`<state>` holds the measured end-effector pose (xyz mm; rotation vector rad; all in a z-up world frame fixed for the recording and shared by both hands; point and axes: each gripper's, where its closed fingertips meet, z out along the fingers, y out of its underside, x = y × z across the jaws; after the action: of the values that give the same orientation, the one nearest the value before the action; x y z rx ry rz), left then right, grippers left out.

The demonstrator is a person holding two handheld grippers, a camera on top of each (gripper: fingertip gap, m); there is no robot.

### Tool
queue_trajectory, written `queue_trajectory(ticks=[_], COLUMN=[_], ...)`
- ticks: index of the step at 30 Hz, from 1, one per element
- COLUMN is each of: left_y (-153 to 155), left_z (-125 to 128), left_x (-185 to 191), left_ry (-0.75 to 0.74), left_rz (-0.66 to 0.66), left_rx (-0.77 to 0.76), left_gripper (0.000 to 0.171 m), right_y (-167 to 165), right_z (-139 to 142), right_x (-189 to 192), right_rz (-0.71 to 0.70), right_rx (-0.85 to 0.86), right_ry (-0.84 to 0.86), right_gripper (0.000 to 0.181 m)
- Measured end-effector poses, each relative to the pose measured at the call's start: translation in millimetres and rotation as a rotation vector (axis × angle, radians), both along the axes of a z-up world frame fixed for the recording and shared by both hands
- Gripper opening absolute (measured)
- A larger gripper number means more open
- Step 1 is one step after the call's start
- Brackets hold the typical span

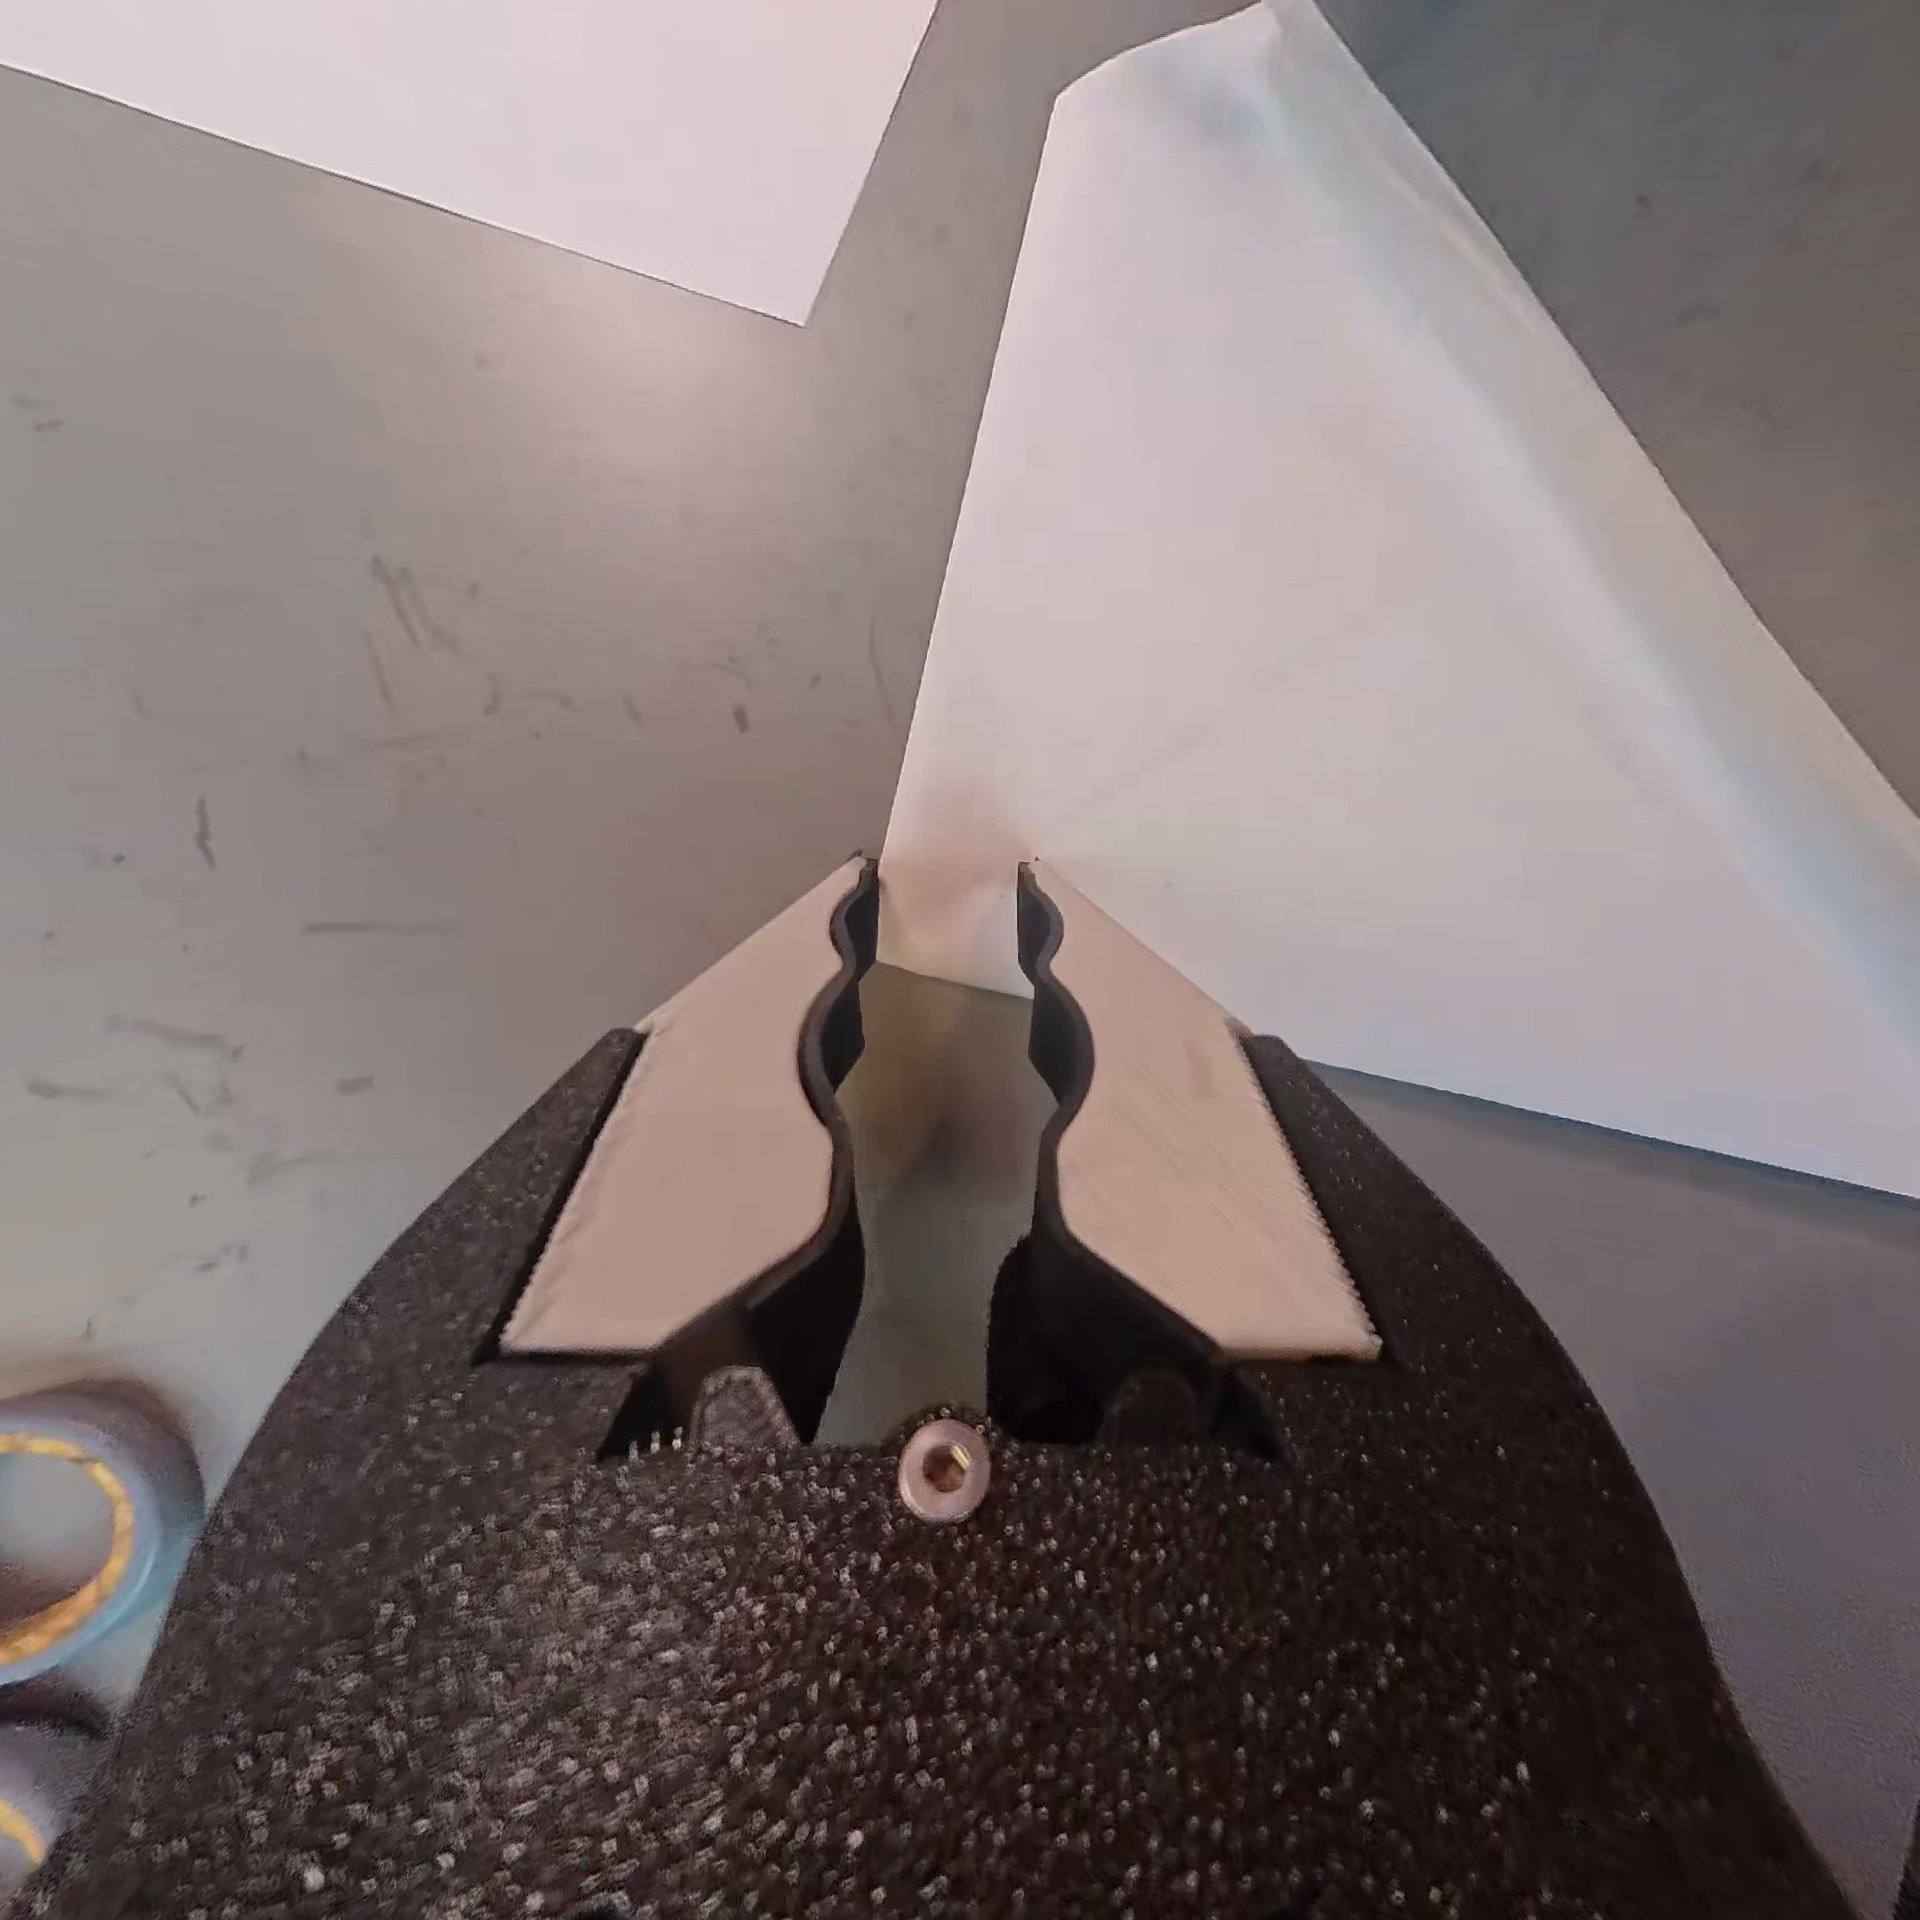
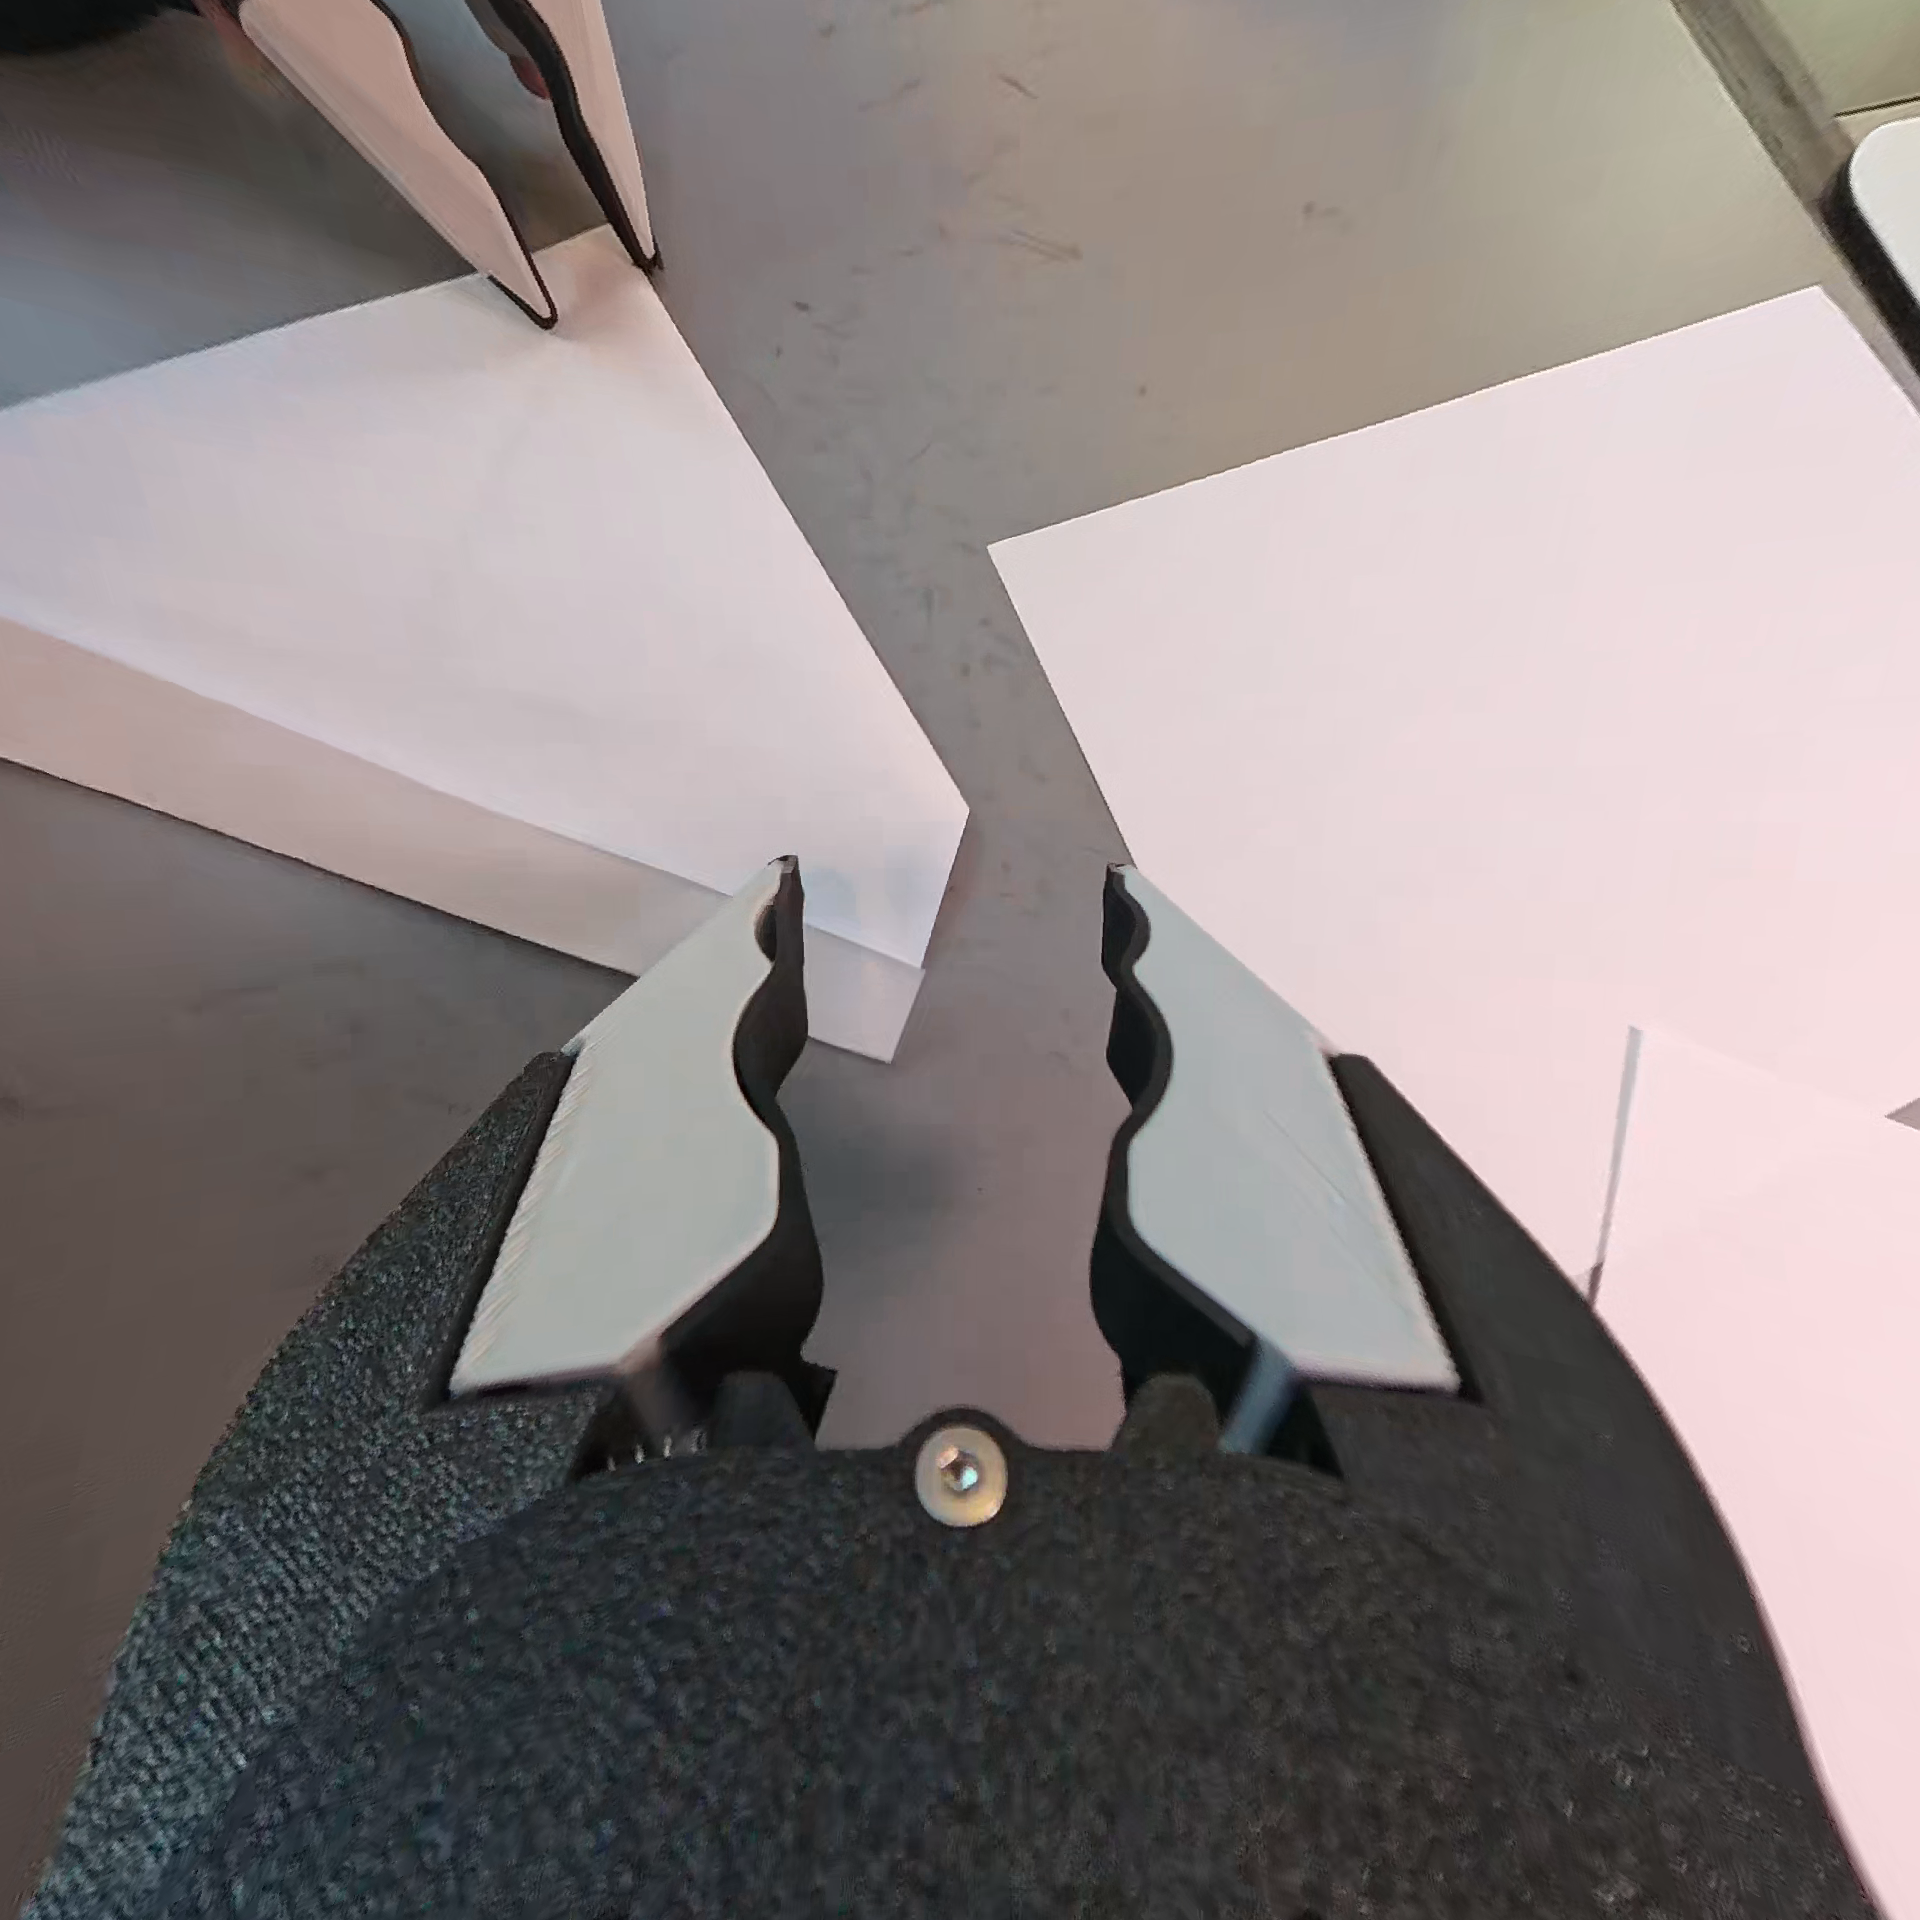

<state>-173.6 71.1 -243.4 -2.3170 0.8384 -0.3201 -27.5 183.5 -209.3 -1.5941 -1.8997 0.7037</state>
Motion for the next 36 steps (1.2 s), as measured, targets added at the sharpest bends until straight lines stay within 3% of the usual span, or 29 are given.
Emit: queue_trajectory(ticks=[4, 9, 11, 12, 15, 18, 24, 27, 28, 32, 36], left_y=[-5.1, -16.9, -24.6, -28.9, -42.1, -54.3, -76.7, -85.0, -88.5, -105.5, -130.8], left_z=[-0.1, 0.1, 0.2, 0.2, 0.3, 0.0, 0.2, 0.3, 1.1, 26.1, 70.0], left_x=[-6.3, -13.0, -10.5, -8.1, -0.7, 4.8, 12.6, 15.1, 16.9, 35.6, 71.4], left_ry=[-0.016, 0.006, 0.012, 0.012, 0.012, 0.012, -0.021, -0.023, -0.017, -0.023, -0.183], left_rz=[0.093, 0.221, 0.245, 0.253, 0.272, 0.305, 0.406, 0.428, 0.416, 0.236, 0.004], left_rx=[-0.024, -0.041, -0.053, -0.061, -0.078, -0.077, -0.062, -0.047, -0.041, 0.103, 0.298], left_gripper=[0.026, 0.024, 0.024, 0.024, 0.024, 0.024, 0.024, 0.024, 0.024, 0.026, 0.04], right_y=[-33.8, -153.8, -187.2, -195.6, -218.3, -242.0, -255.5, -252.0, -252.4, -249.2, -241.4], right_z=[5.9, -11.8, -24.1, -25.2, -25.8, -26.1, -35.9, -37.8, -37.5, -13.2, 10.7], right_x=[3.4, 13.0, 20.9, 23.2, 30.5, 33.2, 18.5, 17.8, 19.5, 28.6, 39.3], right_rz=[0.022, 0.254, 0.304, 0.298, 0.303, 0.333, 0.351, 0.333, 0.338, 0.276, 0.242], right_rx=[0.048, 0.096, 0.124, 0.139, 0.16, 0.225, 0.578, 0.674, 0.671, 0.468, 0.051], right_ry=[0.036, 0.055, 0.059, 0.077, 0.079, 0.086, 0.167, 0.181, 0.186, 0.259, 0.296], right_gripper=[0.059, 0.065, 0.07, 0.066, 0.091, 0.096, 0.063, 0.02, 0.016, 0.0, 0.0])
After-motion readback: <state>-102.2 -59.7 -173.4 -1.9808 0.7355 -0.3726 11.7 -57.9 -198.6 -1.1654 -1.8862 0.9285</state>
